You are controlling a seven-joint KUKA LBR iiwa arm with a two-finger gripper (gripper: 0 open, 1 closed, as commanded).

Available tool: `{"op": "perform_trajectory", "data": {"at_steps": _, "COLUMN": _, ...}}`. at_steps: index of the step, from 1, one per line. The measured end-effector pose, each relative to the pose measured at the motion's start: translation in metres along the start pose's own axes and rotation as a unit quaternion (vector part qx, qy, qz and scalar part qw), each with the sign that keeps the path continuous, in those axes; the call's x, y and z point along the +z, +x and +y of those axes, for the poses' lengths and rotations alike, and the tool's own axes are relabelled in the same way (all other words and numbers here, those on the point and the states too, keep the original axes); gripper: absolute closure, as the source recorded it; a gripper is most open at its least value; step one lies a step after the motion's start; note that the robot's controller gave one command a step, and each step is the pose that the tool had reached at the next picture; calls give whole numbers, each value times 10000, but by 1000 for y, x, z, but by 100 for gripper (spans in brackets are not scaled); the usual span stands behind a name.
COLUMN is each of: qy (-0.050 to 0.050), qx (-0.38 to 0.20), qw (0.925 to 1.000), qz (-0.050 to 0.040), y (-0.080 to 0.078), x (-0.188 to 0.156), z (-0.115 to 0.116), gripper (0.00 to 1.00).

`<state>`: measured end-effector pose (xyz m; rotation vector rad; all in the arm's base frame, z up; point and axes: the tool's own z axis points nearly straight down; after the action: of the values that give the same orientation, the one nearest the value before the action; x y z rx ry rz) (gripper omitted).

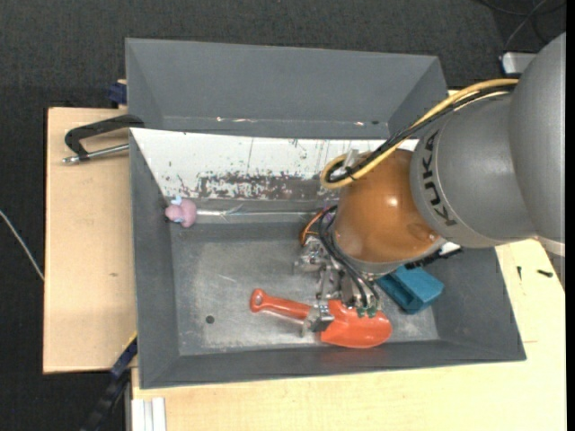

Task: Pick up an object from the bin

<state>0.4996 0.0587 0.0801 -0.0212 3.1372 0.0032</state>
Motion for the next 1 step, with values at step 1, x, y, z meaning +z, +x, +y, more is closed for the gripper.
{"op": "perform_trajectory", "data": {"at_steps": 1, "qy": 5, "qx": 826, "qw": 9966, "qz": -3, "y": -2, "x": 4, "z": 6, "gripper": 0}}
